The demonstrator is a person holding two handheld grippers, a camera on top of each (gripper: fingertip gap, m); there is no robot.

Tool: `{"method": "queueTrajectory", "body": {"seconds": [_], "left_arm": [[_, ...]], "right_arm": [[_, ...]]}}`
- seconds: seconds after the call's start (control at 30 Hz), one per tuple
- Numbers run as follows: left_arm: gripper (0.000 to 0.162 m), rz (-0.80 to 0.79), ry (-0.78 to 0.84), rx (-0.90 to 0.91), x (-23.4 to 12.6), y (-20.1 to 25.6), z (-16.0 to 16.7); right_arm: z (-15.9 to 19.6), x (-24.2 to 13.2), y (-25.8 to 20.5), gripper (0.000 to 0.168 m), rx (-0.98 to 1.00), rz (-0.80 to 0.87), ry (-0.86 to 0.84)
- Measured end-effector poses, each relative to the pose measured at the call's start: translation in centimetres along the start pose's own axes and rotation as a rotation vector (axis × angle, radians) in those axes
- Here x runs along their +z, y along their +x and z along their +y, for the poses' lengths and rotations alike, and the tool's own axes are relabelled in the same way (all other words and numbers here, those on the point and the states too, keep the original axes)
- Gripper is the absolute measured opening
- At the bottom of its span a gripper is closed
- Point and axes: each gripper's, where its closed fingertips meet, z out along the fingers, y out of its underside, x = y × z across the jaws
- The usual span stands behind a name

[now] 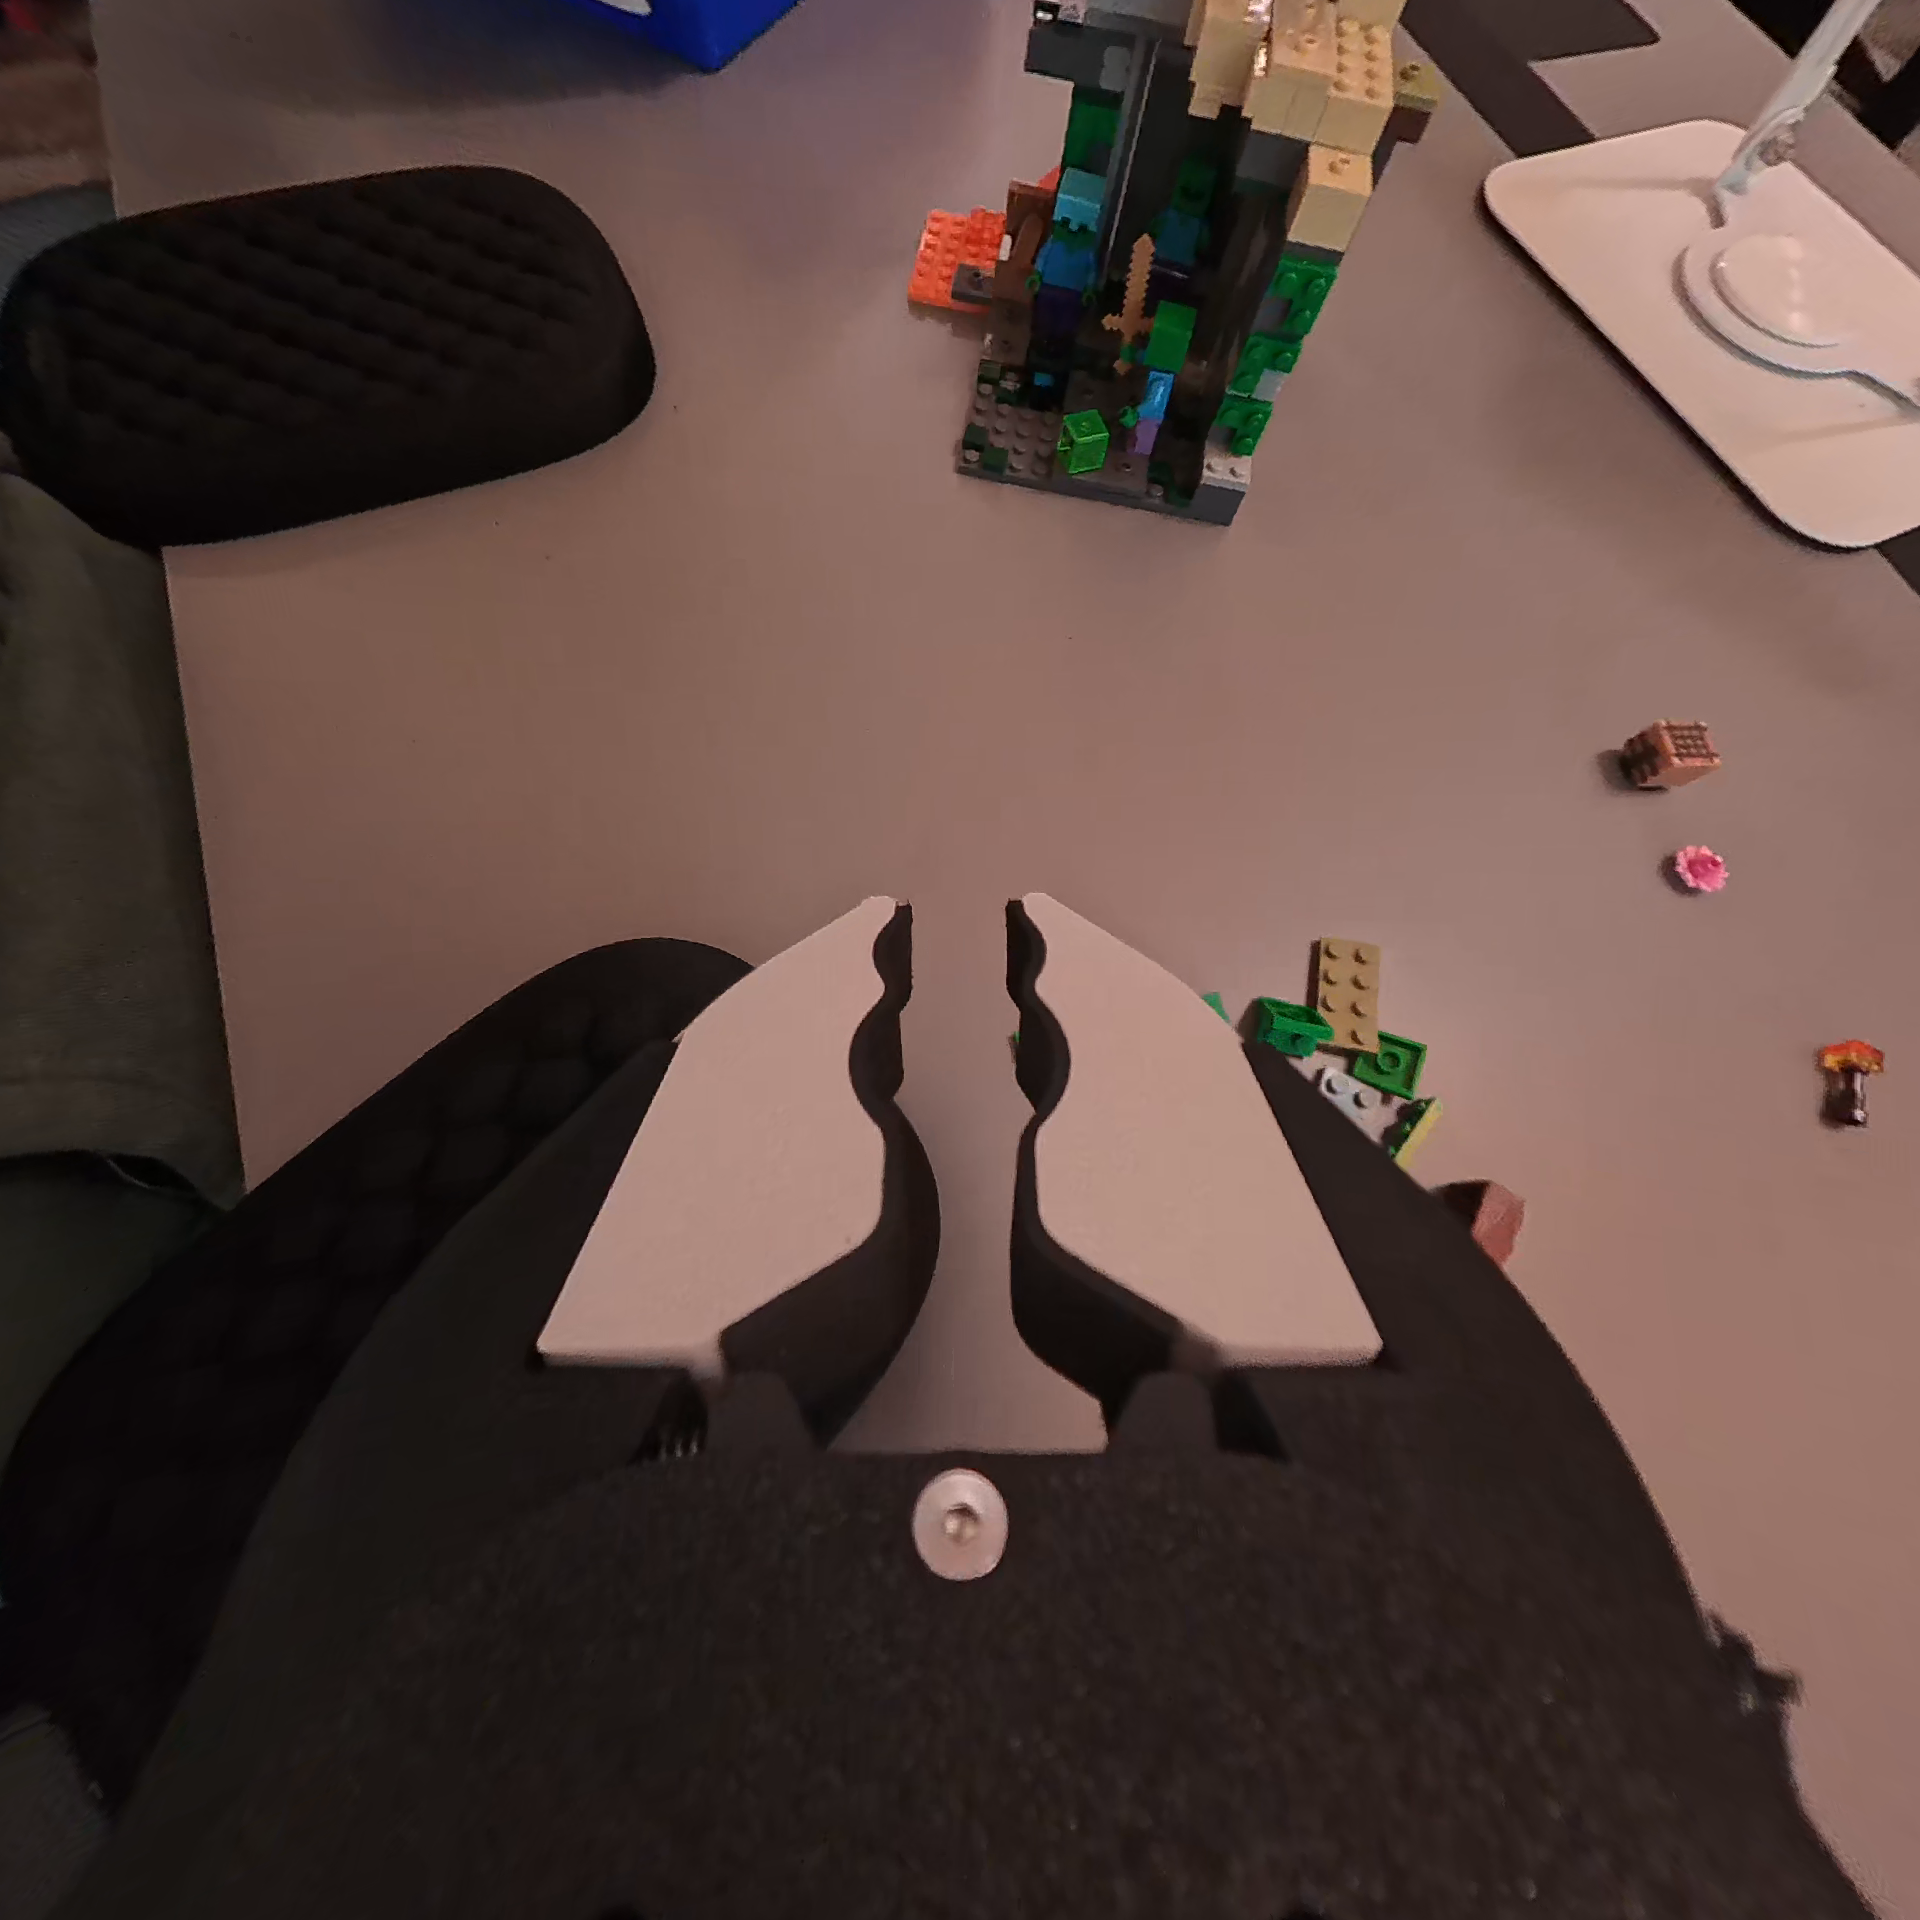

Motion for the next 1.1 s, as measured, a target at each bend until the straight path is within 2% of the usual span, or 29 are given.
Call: {"method": "queueTrajectory", "body": {"seconds": [0.1, 0.23, 0.33, 0.47, 0.57, 0.8, 0.87, 0.9, 1.0, 1.1], "left_arm": [[0.027, -0.008, 0.020, -0.058, -1.6, -0.4, -0.2], [0.027, 0.016, 0.143, -0.195, -5.3, 0.1, -1.3], [0.026, 0.082, 0.292, -0.247, -7.4, 2.1, -4.7], [0.027, 0.202, 0.510, -0.237, -8.6, 5.7, -11.6], [0.026, 0.342, 0.640, -0.202, -8.3, 8.9, -17.5], [0.028, 0.491, 0.705, -0.039, -4.9, 13.9, -27.8], [0.029, 0.512, 0.716, -0.016, -4.3, 14.6, -29.7], [0.029, 0.513, 0.717, -0.005, -3.9, 14.8, -30.4], [0.031, 0.534, 0.697, -0.002, -2.4, 14.9, -31.7], [0.034, 0.563, 0.704, -0.042, -1.7, 14.3, -32.8]], "right_arm": [[0.4, -1.0, 0.7, 0.018, 0.033, 0.052, 0.034], [1.0, -2.9, 2.2, 0.018, 0.113, 0.113, 0.114], [2.3, -3.8, 3.9, 0.019, 0.166, 0.156, 0.105], [5.1, -3.7, 5.9, 0.029, 0.164, 0.219, -0.013], [7.1, -3.3, 7.6, 0.034, 0.153, 0.248, -0.108], [9.5, -0.9, 11.8, 0.034, 0.233, 0.233, -0.252], [10.0, -0.2, 12.5, 0.026, 0.227, 0.244, -0.286], [10.0, -0.1, 12.8, 0.012, 0.201, 0.254, -0.286], [8.3, -0.3, 12.1, 0.011, 0.124, 0.246, -0.216], [5.2, -0.5, 8.6, 0.011, 0.035, 0.163, -0.085]]}}
